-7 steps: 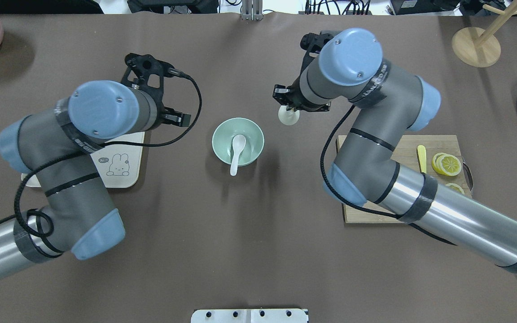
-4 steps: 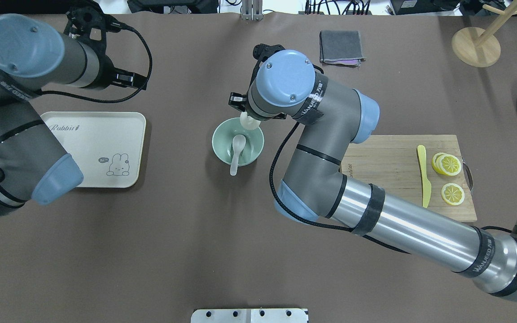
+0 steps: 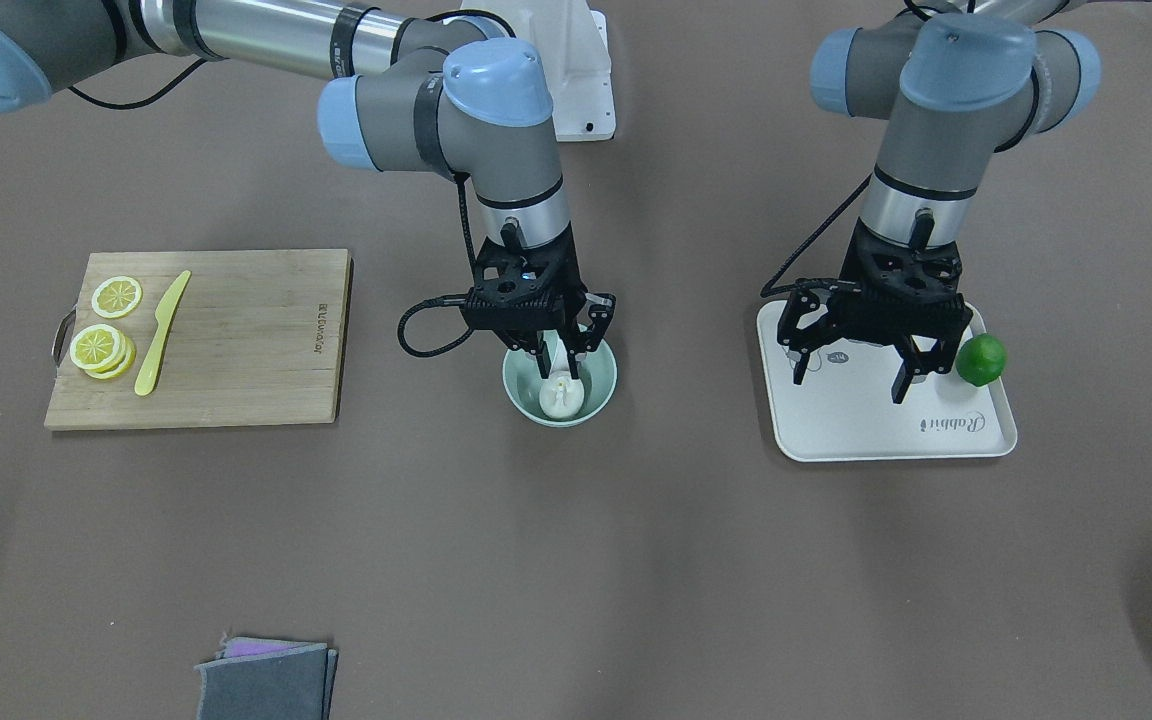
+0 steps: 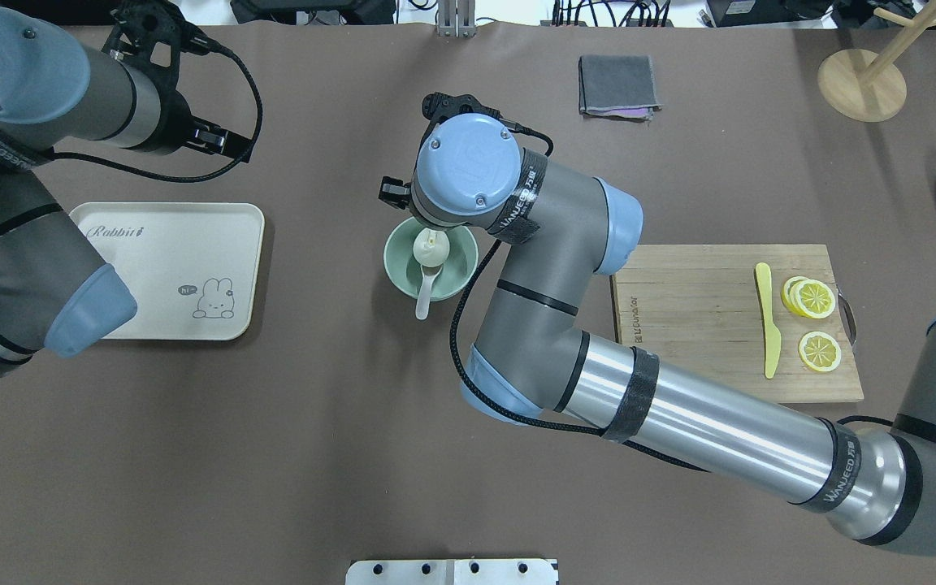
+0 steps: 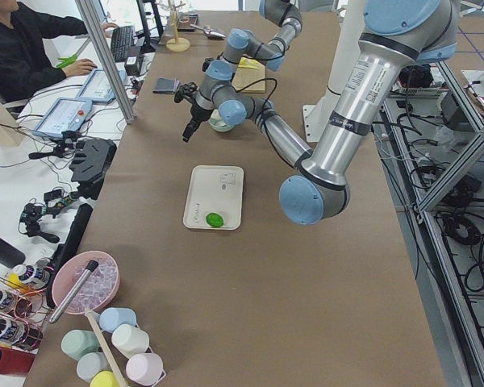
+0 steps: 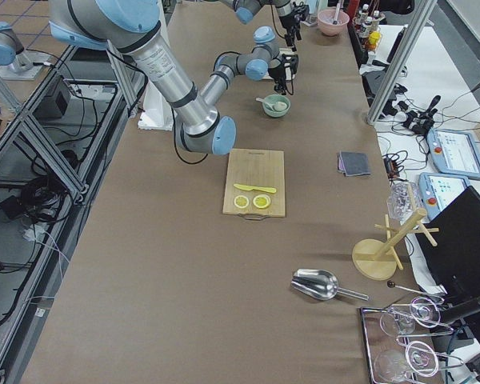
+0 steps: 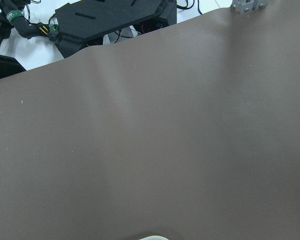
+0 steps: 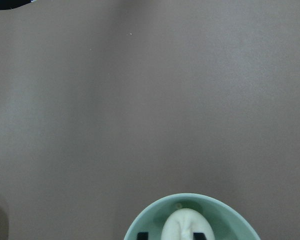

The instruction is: Put spoon and bun in bowl

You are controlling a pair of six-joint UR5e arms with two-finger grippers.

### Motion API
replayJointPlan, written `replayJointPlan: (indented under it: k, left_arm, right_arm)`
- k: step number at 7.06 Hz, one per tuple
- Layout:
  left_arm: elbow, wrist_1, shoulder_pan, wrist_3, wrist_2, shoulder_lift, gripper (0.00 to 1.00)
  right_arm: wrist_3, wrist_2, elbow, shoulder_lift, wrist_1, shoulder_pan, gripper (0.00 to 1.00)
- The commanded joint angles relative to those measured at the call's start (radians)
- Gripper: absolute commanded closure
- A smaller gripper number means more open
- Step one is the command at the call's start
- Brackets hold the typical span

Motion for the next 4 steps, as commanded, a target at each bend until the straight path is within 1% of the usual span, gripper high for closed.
replayJointPlan:
  k: [1,2,3,4]
  left_arm:
    - [0.036,-0.003,0.006,0.002,0.001,0.004,0.02]
    - [0.044,-0.012,0.007,0.004,0.006,0.007,0.02]
    - [0.044,-0.014,0.007,0.007,0.057,0.018,0.02]
    - [0.041,-0.013,0.007,0.005,0.106,0.044,0.02]
  right_arm:
    - [-0.153,0.112,0.047,-0.027,-0.040,0.060,0.00]
    - [-0.301,0.220,0.206,-0.140,-0.152,0.119,0.00]
    - [-0.452,0.236,0.341,-0.277,-0.176,0.170,0.00]
    - [-0.584,0.247,0.432,-0.414,-0.174,0.218,0.00]
